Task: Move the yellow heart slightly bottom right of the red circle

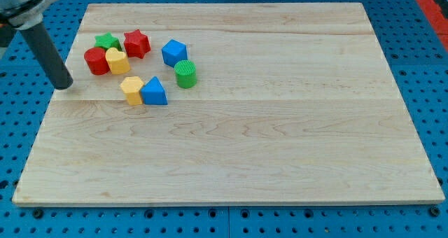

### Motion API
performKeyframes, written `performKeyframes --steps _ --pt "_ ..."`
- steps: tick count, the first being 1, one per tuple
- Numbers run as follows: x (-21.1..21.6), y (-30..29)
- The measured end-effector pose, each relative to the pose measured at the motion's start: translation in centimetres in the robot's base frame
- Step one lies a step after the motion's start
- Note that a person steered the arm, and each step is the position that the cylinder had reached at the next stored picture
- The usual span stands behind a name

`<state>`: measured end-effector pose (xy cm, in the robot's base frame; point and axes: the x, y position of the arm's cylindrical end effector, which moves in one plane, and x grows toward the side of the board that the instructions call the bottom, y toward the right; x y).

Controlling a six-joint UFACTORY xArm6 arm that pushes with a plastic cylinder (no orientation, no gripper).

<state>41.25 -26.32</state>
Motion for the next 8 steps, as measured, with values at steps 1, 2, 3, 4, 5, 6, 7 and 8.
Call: performKeyframes --steps 1,2,3,4,5,6,7,8 --pt "-1.0 4.8" --pt "-1.4 9.0" --pt "-3.0 12.9" --pt "-4.9 14.3" --pt "-6.1 11.5" --pt "-6.4 11.1" --pt "-7.8 9.5" --pt "-8.5 9.8"
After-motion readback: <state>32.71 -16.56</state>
